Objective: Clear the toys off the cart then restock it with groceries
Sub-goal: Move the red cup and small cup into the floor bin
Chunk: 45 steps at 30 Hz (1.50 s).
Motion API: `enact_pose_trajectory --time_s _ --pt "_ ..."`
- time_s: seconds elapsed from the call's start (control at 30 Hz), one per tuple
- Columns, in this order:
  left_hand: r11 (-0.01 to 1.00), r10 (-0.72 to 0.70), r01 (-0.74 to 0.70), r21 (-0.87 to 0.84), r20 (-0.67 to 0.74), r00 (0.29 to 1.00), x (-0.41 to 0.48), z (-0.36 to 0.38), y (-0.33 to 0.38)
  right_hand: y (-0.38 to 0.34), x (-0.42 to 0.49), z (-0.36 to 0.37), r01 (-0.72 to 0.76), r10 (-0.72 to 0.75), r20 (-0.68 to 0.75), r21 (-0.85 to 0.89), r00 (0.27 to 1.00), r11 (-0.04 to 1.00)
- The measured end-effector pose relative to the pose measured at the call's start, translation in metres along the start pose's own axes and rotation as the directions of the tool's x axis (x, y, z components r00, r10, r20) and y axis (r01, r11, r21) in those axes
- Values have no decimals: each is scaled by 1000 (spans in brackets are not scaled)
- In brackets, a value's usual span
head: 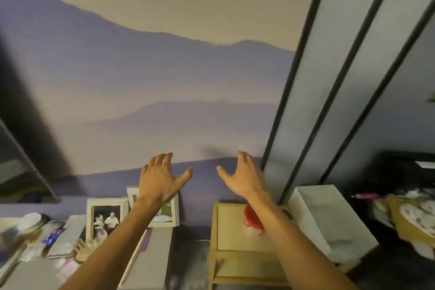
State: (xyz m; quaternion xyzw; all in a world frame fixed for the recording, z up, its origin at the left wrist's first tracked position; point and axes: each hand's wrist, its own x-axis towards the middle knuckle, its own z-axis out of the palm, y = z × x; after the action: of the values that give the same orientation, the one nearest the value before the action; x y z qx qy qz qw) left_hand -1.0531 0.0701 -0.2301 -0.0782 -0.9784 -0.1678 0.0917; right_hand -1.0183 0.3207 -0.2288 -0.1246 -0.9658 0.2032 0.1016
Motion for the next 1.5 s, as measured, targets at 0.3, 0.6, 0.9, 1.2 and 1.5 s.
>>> enact_pose_trajectory --time_s 0.3,0.6,0.9,1.2,1.5 --pt "979 205 -202 -36 208 956 4 91 105 143 -39 -15 -312 308 -72 -50 948 949" --pt "990 135 -138 -17 351 927 9 174 179 270 -25 21 -425 418 101 61 903 903" --pt "994 -107 77 79 524 845 5 288 220 357 9 108 -275 276 348 -53 896 960" --pt "975 -217 204 86 552 805 4 401 229 412 26 190 -276 297 417 -113 859 955" --pt "971 -237 215 104 517 822 0 450 235 433 37 217 -303 306 442 -80 843 950"
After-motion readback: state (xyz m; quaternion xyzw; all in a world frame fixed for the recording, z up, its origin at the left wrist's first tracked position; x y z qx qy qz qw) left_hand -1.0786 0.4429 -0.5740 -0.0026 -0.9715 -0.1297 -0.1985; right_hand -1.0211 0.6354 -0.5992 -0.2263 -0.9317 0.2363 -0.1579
